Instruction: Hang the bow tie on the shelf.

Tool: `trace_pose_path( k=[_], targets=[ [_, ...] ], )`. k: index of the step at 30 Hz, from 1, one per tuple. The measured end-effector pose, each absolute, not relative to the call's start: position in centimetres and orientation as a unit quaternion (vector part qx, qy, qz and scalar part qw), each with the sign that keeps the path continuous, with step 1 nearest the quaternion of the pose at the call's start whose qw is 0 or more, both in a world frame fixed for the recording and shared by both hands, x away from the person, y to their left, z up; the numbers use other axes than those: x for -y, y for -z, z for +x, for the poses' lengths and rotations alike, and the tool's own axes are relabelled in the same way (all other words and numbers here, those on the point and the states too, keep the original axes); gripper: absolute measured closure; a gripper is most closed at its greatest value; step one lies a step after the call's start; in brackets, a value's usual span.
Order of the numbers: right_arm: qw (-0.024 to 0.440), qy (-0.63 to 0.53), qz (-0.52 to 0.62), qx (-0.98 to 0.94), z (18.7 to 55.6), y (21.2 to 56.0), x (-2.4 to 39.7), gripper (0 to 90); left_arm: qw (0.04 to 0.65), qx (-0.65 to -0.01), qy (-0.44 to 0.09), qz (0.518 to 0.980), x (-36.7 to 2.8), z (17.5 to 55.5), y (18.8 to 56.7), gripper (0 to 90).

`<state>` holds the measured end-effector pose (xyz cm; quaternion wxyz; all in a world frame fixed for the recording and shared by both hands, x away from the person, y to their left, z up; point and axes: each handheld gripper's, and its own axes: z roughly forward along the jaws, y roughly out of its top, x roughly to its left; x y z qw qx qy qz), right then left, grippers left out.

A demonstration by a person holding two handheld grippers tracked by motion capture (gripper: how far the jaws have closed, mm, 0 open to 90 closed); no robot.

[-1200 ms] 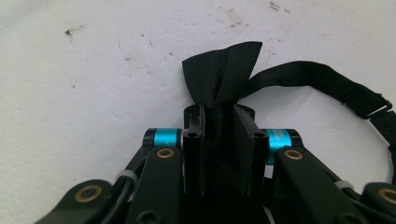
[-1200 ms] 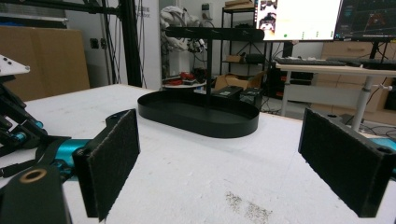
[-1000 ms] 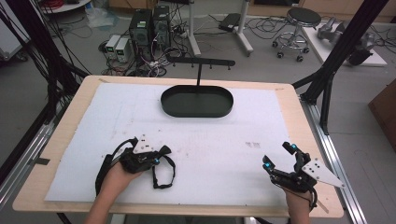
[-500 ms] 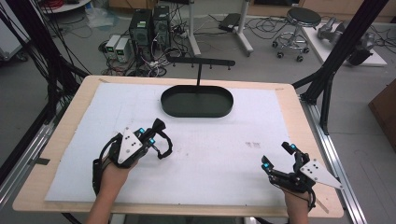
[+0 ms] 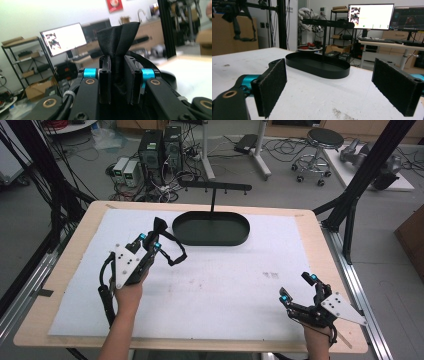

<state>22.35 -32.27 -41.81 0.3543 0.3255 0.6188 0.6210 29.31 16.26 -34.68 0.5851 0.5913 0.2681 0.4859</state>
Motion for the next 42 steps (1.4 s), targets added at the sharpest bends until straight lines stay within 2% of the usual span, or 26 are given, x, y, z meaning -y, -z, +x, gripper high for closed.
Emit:
trace_pose_path(
  k=[3, 10, 27, 42],
  targets=[
    [0.355, -0.623, 0.324, -0.616, 22.4, 41.8, 32.3, 11.6, 0.605, -0.264, -0.493, 0.567, -16.0, 30.5, 34.0, 76.5],
    [0.357, -0.623, 0.323, -0.617, 22.5, 41.9, 32.3, 11.6, 0.625, -0.257, -0.498, 0.544, -15.2, 32.7, 33.3, 76.5],
    [0.350, -0.644, 0.306, -0.607, 22.2, 40.8, 31.8, 11.6, 0.648, -0.245, -0.493, 0.526, -13.4, 40.9, 30.4, 76.5],
    [0.353, -0.660, 0.282, -0.600, 21.7, 39.6, 31.2, 11.6, 0.648, -0.250, -0.503, 0.515, -13.5, 46.8, 31.7, 76.5]
  ],
)
